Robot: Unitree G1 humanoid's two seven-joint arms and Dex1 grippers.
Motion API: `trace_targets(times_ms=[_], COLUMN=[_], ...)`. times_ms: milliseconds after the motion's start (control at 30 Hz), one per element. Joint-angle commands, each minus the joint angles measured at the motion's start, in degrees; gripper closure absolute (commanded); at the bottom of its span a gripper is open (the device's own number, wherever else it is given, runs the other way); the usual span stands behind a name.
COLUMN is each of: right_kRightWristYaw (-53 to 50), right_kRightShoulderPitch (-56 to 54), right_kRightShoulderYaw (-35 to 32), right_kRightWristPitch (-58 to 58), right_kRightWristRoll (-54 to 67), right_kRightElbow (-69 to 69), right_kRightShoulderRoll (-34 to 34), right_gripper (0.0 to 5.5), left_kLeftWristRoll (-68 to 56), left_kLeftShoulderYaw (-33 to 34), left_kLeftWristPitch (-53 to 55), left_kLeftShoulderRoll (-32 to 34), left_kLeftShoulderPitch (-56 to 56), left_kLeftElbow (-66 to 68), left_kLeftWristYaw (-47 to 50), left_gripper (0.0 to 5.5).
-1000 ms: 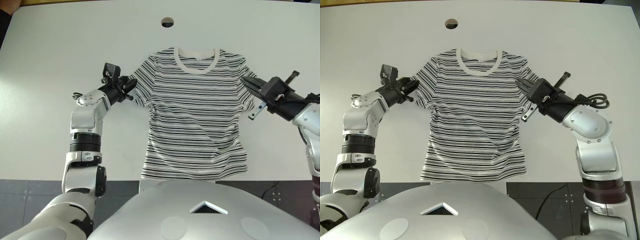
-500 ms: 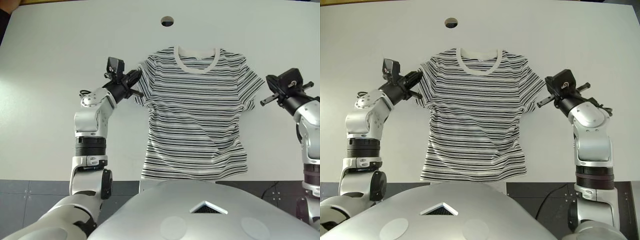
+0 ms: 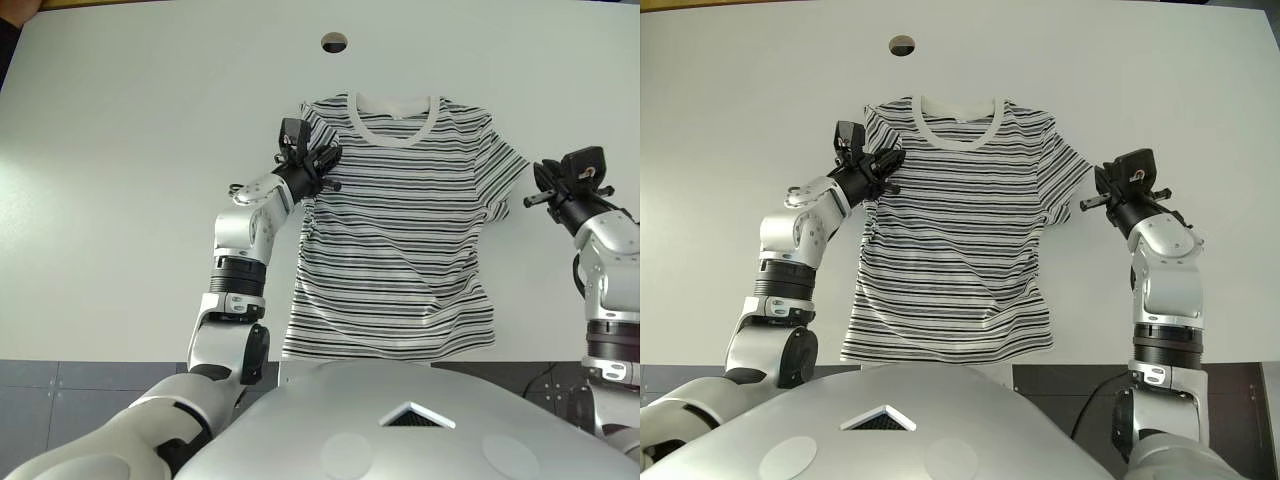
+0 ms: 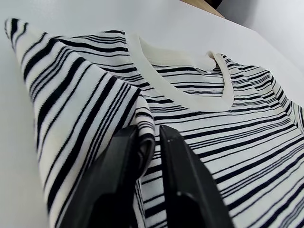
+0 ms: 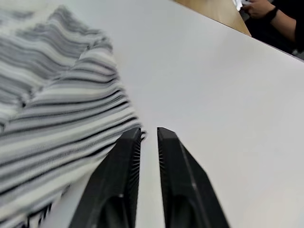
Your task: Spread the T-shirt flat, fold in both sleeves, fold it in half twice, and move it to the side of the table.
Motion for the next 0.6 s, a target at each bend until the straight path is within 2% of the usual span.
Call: trace_targets(times_ms=[33,100,467,600], right_kRightWristYaw=[0.41,0.81,4.73,6.1], right_kRightShoulderPitch=[-4.53,-6.22,-11.48,-11.73], right_kRightShoulderYaw=[-1.84,-0.91,5.35,6.41], right_kRightWristPitch=[5.27,7.07,8.24,9.13], right_kRightWristRoll=[4.41,5.15,2.03,1.56], right_kRightElbow=[1.81,2.91,16.05,17.07], right_kRightShoulderRoll=[2.23,2.82,2.44,2.07], right_gripper=[3.94,3.74,3.74,4.4], left_kLeftWristRoll=[2.14,2.74,-0.37,-2.3], left_kLeftShoulderYaw=[-1.0,-1.56,-2.33,0.55], left_kLeftWristPitch=[0.03,-0.89,-3.56,-4.32], left_kLeftShoulderRoll=[0.7,0.67,1.33,1.97], left_kLeftShoulderPitch=[2.54,3.72,10.29,11.07], left_kLeftElbow=[0.09,-0.43,-17.37,-22.88], left_kLeftWristYaw=[1.1,0.85,-3.11,-2.41], left_gripper=[3.85,3.77,3.77,3.77])
